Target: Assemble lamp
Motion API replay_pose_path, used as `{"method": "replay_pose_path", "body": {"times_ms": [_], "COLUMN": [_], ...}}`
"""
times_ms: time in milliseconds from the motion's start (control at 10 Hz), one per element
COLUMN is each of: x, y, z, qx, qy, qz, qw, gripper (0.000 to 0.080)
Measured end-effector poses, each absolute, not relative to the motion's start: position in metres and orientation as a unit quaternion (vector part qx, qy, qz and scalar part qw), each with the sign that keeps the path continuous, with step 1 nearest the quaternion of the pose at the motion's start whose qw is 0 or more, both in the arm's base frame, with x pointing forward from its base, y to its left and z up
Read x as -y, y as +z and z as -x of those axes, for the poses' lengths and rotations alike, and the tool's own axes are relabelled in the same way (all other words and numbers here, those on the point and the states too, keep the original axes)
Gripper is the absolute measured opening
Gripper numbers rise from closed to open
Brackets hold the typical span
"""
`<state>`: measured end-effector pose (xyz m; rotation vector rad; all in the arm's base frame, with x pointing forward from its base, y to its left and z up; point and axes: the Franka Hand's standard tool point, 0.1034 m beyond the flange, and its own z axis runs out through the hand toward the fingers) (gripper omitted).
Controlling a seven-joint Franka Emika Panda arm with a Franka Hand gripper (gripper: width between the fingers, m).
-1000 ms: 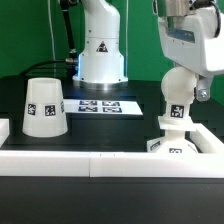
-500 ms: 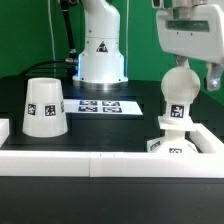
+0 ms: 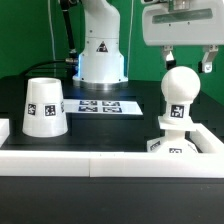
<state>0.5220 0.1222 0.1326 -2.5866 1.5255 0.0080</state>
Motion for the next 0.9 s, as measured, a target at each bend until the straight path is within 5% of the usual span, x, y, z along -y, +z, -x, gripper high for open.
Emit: {"method": "replay_pose_path", "body": {"times_ms": [200,500,900], "x": [-0.122,-0.106,-0.041], "y": [0.131,0.127,0.114], "z": [-0.522,-0.511,-0.503], "qx": [-0.494,-0.273,-0.200], "qy": [0.002,-0.016,-0.005], "qz": [0.867,0.961,0.979], "qw": [0.066,0.028,0.025], "gripper": [0.0699,0.0699,0.0699]}}
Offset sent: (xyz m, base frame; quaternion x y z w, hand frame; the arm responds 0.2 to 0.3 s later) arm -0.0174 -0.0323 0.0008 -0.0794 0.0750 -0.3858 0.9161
